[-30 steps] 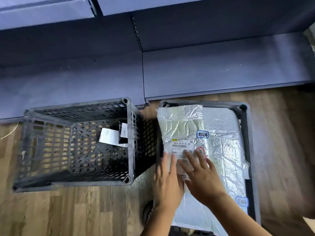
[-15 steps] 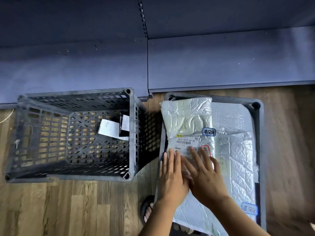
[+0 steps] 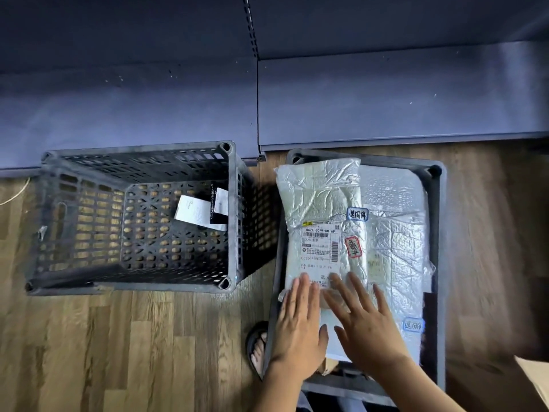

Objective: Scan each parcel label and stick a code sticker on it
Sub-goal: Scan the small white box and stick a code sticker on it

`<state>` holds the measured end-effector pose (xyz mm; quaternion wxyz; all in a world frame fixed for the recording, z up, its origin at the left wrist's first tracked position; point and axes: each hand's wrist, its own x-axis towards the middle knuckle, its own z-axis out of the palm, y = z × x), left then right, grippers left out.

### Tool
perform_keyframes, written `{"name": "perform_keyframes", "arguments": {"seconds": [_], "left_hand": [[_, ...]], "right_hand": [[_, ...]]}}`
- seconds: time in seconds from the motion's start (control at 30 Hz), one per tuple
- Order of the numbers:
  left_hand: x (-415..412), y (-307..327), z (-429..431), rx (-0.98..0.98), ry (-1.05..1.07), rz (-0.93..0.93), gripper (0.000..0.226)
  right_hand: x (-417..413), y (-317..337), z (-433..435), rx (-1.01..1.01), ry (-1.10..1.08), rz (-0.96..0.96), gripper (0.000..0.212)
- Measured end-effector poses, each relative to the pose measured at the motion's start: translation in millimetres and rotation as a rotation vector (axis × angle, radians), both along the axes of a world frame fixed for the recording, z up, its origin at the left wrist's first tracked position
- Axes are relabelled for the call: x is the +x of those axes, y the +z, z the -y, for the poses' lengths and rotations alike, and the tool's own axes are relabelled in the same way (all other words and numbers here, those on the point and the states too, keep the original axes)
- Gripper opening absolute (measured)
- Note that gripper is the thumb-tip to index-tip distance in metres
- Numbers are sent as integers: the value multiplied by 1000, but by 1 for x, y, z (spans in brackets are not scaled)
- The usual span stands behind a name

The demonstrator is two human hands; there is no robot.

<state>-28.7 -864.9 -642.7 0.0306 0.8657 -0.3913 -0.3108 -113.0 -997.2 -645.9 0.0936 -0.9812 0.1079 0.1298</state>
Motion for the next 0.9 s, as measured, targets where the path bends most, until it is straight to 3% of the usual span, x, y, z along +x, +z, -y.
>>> {"name": "perform_keyframes", "arguments": {"seconds": [0.17,0.3,0.4,0.5,0.77,0.9], "left_hand": [[15,25,-14,-29,-22,-16,63],[37,62,-38,-7,32,-34,51],[60,99,-63,-12,157,-17,48],[94,128,-85,-37,301,32,46],[203,118,-127,-1,430,21,45],[256,106,-151,35,377,-20,37]], "right_hand": [[12,28,-4,19,-90,0,48],[20,62,-7,-9,-40,-7,40],[38,96,-20,54,-112,-147,60],[68,122,-43,128,-149,-170,64],[169,123,-116,335,-239,-101,48],[225,109,-162,395,-348,-213,46]]}}
